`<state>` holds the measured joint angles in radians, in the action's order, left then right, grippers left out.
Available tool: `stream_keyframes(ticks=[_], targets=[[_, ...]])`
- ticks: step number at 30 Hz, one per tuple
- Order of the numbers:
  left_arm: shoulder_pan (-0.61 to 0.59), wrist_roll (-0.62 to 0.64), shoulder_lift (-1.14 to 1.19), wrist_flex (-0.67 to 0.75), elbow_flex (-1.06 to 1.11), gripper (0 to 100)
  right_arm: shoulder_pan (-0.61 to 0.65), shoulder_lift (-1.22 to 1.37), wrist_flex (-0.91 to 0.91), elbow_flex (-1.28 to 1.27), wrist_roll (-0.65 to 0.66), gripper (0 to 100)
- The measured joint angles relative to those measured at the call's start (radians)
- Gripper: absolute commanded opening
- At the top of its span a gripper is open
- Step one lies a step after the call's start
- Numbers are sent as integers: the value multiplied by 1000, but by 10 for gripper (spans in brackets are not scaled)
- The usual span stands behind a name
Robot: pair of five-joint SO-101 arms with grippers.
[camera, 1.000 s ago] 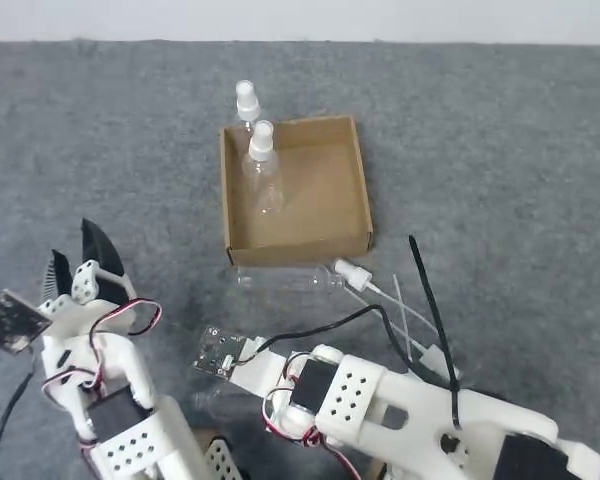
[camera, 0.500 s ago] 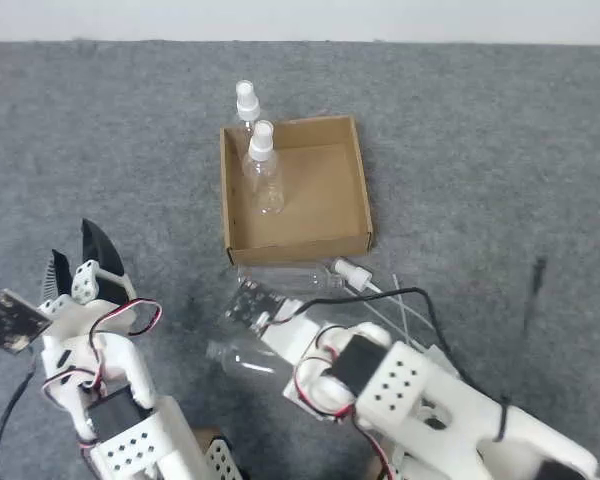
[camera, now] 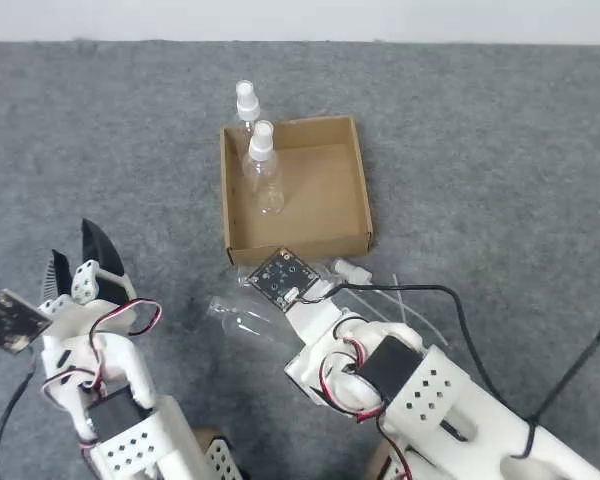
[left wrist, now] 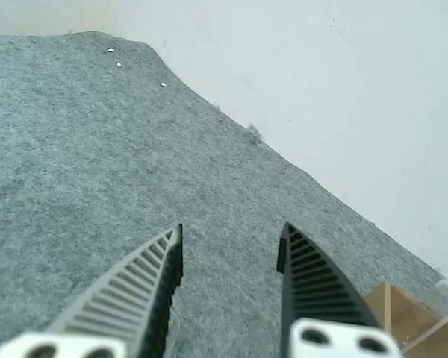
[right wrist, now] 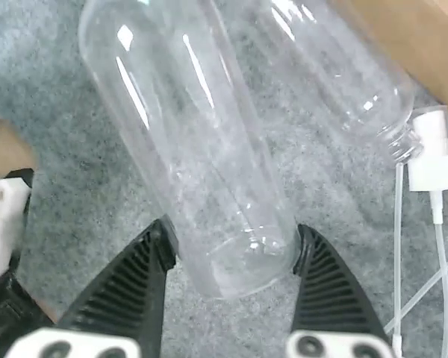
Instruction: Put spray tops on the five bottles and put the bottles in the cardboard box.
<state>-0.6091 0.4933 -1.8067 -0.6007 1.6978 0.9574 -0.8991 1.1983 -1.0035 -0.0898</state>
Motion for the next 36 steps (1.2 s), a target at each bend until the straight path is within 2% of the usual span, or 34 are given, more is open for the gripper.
stream_keyframes(ticks=[11,18,24,36], targets=[[0,0,0,0,0,199,-124,-55,-32,0,-44,98],[0,0,0,0,0,199,-181,-98,34,0,78,97],[0,0,0,0,0,199,-183,-100,176,0,242,97],[0,0,0,0,0,199,-190,-100,167,-92,345,102]])
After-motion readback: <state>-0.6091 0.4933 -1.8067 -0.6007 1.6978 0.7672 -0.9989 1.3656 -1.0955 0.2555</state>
